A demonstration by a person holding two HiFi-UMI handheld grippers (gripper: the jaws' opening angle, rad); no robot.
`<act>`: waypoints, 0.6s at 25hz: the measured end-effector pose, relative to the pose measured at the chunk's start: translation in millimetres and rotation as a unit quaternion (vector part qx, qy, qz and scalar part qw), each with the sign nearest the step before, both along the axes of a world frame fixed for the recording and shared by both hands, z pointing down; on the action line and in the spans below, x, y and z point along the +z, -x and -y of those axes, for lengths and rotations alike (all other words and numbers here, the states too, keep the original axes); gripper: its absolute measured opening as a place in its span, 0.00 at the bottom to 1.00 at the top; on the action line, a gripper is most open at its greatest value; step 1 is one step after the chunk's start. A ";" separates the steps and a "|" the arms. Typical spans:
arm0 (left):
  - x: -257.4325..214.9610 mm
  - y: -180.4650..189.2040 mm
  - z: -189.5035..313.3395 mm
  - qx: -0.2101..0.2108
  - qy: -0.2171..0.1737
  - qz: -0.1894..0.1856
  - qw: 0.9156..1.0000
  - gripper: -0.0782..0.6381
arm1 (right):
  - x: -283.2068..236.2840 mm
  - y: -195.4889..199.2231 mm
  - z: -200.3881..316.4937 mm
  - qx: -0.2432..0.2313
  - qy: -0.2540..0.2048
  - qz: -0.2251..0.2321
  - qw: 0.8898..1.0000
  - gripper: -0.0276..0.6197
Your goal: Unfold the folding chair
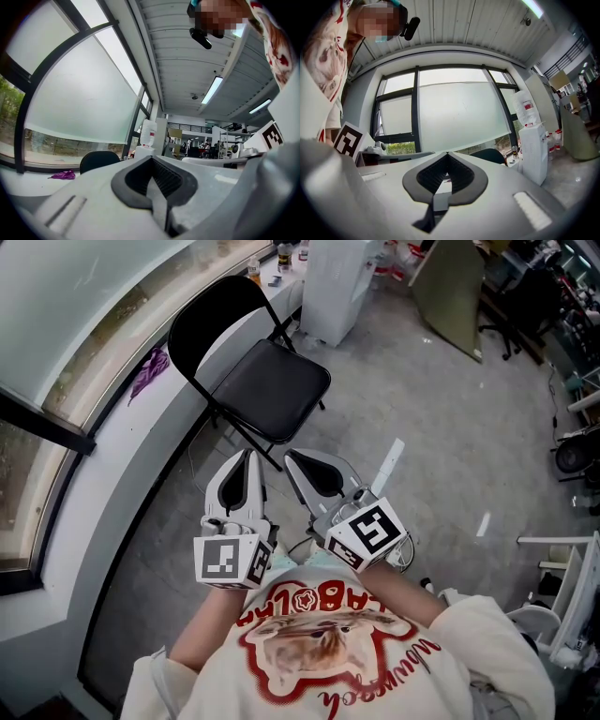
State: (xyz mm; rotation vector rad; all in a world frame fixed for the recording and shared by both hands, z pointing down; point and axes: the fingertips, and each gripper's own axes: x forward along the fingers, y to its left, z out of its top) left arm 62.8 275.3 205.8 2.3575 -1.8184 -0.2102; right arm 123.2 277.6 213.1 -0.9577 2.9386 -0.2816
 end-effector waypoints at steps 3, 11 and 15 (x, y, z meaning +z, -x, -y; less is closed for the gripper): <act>-0.1 -2.5 2.7 -0.001 -0.001 0.000 1.000 0.11 | -0.6 -3.4 2.1 0.000 -0.001 0.000 1.000 0.08; -1.7 -7.7 3.3 0.001 0.005 0.005 1.000 0.11 | 0.7 -6.4 2.5 -0.002 -0.002 0.000 1.000 0.08; -0.3 -4.3 7.8 -0.002 0.007 0.005 1.000 0.11 | 1.8 -4.8 7.8 0.000 -0.001 0.000 1.000 0.08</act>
